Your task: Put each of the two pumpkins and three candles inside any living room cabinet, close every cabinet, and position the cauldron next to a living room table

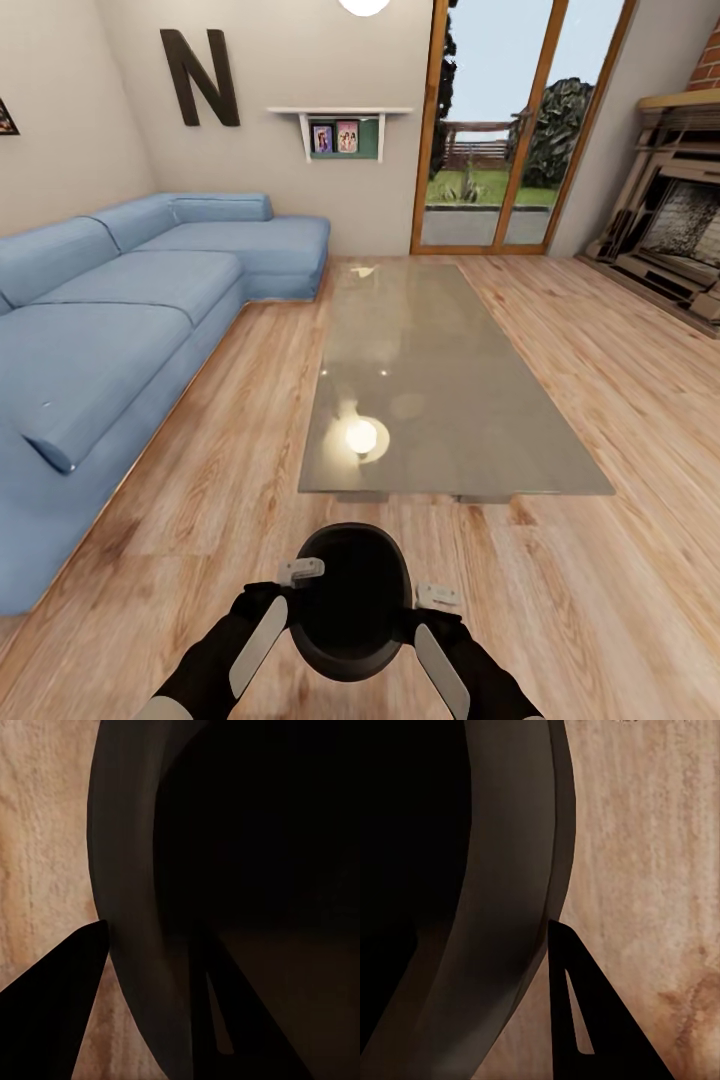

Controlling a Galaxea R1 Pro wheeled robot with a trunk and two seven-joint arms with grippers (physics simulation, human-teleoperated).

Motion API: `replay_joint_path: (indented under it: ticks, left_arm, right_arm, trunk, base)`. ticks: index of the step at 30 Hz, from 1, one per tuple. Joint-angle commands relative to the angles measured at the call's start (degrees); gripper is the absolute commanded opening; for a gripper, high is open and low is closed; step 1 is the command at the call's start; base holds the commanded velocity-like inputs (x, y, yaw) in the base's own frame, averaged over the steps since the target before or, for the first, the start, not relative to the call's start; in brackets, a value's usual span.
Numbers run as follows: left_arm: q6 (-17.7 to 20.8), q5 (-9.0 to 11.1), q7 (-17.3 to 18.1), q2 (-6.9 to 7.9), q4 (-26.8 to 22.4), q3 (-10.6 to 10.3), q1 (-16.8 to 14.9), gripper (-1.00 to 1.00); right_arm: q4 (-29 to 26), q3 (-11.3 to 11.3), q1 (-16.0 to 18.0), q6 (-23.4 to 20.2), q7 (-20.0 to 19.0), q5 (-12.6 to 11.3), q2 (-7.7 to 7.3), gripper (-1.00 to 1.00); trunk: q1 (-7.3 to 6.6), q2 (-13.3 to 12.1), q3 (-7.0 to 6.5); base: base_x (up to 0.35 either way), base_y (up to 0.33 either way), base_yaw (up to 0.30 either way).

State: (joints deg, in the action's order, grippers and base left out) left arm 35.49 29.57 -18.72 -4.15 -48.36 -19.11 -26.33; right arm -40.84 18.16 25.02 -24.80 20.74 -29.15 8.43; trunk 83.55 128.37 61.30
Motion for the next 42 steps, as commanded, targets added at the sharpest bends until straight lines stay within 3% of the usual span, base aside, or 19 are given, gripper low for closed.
replay_joint_path:
  ticks: [1, 21, 33, 42]
  left_arm:
    - [-0.15, 2.33, -0.52, -0.13, -0.33, 0.12, -0.04, -1.00]
    - [-0.16, 2.25, -0.52, -0.16, -0.33, 0.12, -0.04, -1.00]
    - [-0.16, 2.33, -0.52, -0.16, -0.33, 0.12, -0.04, -1.00]
    - [-0.16, 2.33, -0.52, -0.16, -0.33, 0.15, -0.04, -1.00]
  right_arm:
    - [-0.21, -2.38, 0.03, -0.42, 0.44, 0.32, 0.01, -1.00]
    - [-0.21, -2.38, 0.03, -0.42, 0.44, 0.32, 0.01, -1.00]
    - [-0.21, -2.41, 0.03, -0.42, 0.44, 0.32, 0.01, -1.00]
    - [-0.21, -2.42, 0.03, -0.42, 0.44, 0.32, 0.01, -1.00]
  trunk:
    - [0.00, 0.03, 0.04]
    - [0.00, 0.03, 0.04]
    - [2.19, 4.04, 1.84]
    - [2.19, 4.04, 1.84]
  base:
    - [0.171, 0.000, 0.000]
    - [0.077, 0.000, 0.000]
    - [0.000, 0.000, 0.000]
    - [0.001, 0.000, 0.000]
